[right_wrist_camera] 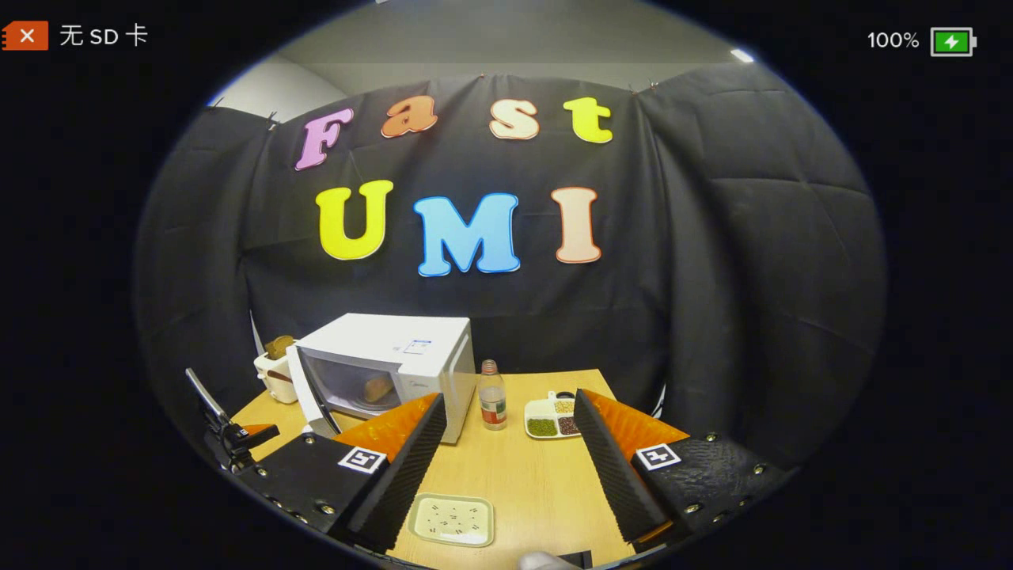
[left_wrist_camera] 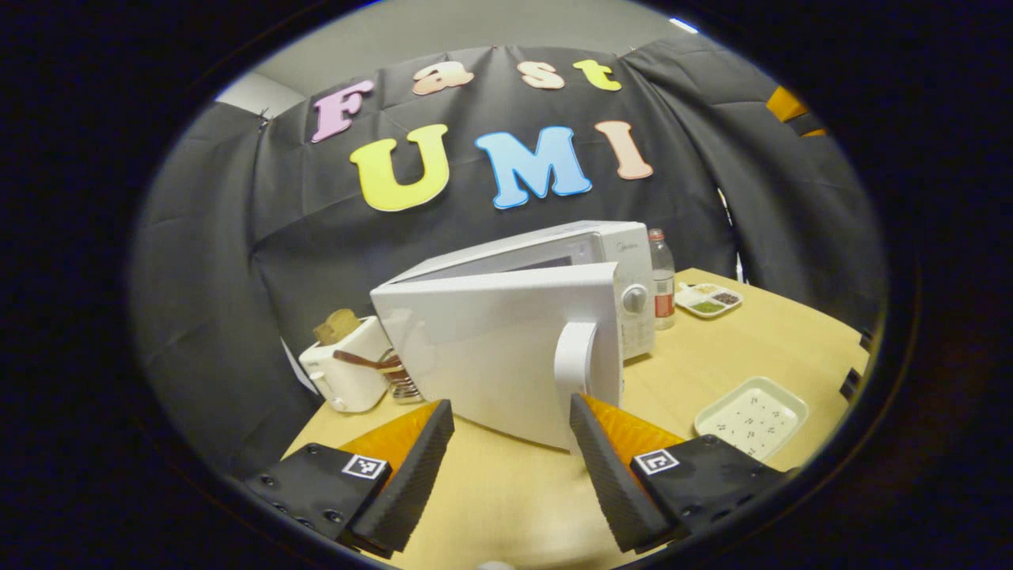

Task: Open the microwave oven with the left hand, put the food in, and close the microwave oven.

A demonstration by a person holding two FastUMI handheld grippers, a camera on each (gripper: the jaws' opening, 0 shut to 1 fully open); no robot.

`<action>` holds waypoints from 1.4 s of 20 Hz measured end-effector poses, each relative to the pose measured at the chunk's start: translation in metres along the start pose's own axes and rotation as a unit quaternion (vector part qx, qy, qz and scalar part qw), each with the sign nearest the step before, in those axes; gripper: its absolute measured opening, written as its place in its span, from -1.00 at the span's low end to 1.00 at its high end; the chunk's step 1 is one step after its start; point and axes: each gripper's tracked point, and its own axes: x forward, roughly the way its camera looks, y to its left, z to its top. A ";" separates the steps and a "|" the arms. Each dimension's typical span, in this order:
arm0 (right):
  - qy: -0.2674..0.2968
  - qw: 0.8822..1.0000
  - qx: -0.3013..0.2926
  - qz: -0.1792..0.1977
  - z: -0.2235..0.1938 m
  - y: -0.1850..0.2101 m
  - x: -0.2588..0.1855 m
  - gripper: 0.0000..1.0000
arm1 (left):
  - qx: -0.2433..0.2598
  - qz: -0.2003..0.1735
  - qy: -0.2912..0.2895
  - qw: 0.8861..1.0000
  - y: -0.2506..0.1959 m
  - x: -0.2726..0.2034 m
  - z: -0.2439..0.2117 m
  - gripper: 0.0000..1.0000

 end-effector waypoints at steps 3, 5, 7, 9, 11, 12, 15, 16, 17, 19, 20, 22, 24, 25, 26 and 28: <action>0.003 1.000 0.003 -0.012 0.003 -0.013 0.006 0.97 | 0.005 -0.017 -0.006 1.000 -0.022 0.035 0.015 1.00; 0.003 1.000 0.002 -0.019 0.005 -0.021 0.009 0.97 | 0.010 -0.021 -0.012 1.000 -0.030 0.058 0.023 1.00; 0.003 1.000 0.000 -0.027 0.008 -0.030 0.010 0.97 | 0.012 -0.027 -0.019 0.999 -0.035 0.078 0.030 1.00; 0.006 0.999 -0.003 -0.037 0.007 -0.038 0.014 0.97 | 0.020 -0.031 -0.025 0.999 -0.043 0.098 0.038 1.00; 0.009 0.999 -0.002 -0.044 0.008 -0.045 0.019 0.97 | 0.018 -0.031 -0.030 0.999 -0.046 0.119 0.046 0.95; 0.011 0.999 -0.002 -0.049 0.008 -0.048 0.020 0.97 | 0.018 -0.028 -0.030 0.999 -0.049 0.129 0.049 0.95; 0.014 0.998 -0.005 -0.056 0.008 -0.054 0.022 0.98 | 0.013 -0.020 -0.031 0.999 -0.051 0.151 0.053 1.00; 0.014 0.998 -0.007 -0.057 0.009 -0.055 0.023 0.98 | 0.012 -0.014 -0.031 0.999 -0.050 0.159 0.057 1.00; 0.014 0.998 -0.010 -0.059 0.010 -0.056 0.023 0.97 | 0.010 -0.012 -0.031 0.999 -0.049 0.165 0.057 1.00; 0.015 0.998 -0.013 -0.059 0.012 -0.056 0.023 0.98 | 0.003 -0.026 -0.025 0.999 -0.058 0.168 0.055 0.94; 0.016 0.998 -0.015 -0.057 0.013 -0.055 0.024 0.97 | 0.008 -0.022 -0.023 0.999 -0.058 0.167 0.053 0.92; 0.018 0.998 -0.020 -0.053 0.013 -0.053 0.025 0.97 | 0.006 -0.013 -0.023 1.000 -0.056 0.167 0.054 1.00; 0.021 0.998 -0.023 -0.048 0.013 -0.051 0.028 0.97 | 0.004 0.000 -0.023 1.000 -0.055 0.166 0.053 0.94; 0.024 0.998 -0.023 -0.044 0.012 -0.048 0.030 0.97 | 0.002 0.003 -0.026 1.000 -0.057 0.165 0.053 0.90; 0.025 0.999 -0.024 -0.039 0.013 -0.045 0.030 0.98 | -0.006 0.007 -0.027 1.000 -0.057 0.166 0.054 0.95; 0.026 0.999 -0.028 -0.033 0.014 -0.040 0.029 0.97 | -0.020 0.030 -0.031 0.999 -0.053 0.173 0.056 1.00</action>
